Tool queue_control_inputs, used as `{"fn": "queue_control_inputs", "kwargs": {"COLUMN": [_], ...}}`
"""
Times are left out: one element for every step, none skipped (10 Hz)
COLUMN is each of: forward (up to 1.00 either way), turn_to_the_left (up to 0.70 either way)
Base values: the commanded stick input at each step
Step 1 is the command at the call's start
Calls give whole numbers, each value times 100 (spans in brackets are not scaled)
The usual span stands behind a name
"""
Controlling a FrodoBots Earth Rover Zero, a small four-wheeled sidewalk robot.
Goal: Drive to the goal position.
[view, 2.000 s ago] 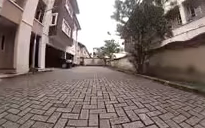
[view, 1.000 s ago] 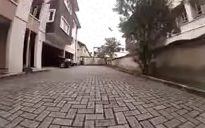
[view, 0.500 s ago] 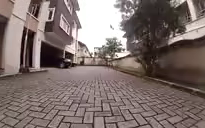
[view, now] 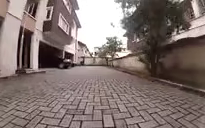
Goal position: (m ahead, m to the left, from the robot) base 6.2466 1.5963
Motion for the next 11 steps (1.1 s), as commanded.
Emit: {"fn": "queue_control_inputs", "kwargs": {"forward": [70, 70, 70, 70, 70, 70, 70, 70, 70, 70, 70], "turn_to_the_left": [0, 0, 0, 0, 0, 0, 0, 0, 0, 0, 0]}}
